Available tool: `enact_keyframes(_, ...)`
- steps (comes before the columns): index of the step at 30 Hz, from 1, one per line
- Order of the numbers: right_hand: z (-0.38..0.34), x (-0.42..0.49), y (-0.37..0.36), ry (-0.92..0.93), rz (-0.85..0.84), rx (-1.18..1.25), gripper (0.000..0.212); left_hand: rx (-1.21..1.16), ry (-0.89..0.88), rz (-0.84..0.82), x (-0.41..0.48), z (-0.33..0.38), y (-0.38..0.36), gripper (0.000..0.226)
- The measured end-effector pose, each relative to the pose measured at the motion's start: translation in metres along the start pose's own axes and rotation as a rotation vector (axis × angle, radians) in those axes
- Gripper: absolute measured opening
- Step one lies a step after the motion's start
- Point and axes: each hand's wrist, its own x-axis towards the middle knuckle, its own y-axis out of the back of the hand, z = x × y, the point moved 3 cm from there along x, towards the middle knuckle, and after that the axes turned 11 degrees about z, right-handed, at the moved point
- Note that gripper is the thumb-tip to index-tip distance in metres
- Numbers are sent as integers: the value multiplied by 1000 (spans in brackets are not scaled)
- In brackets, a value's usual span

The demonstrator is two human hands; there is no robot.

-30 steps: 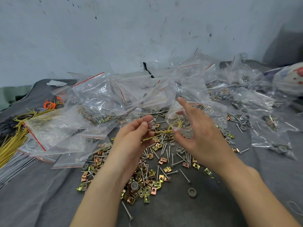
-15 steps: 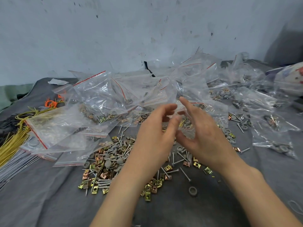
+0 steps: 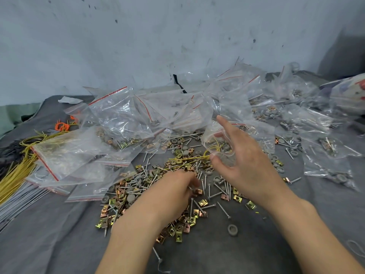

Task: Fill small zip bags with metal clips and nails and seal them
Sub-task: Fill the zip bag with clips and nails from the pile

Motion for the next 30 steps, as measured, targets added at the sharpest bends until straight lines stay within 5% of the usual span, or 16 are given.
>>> enact_keyframes(5,-1,0,0,16,-1,2,75,156,-51,59,3,-1,-6,39)
enact_keyframes(12,1,0,0,25,10,-3,76,135,-31,118,9,-4,-9,21)
enact_keyframes(30,3,0,0,31,12,-13,77,326,-37,254,7,-5,-14,21)
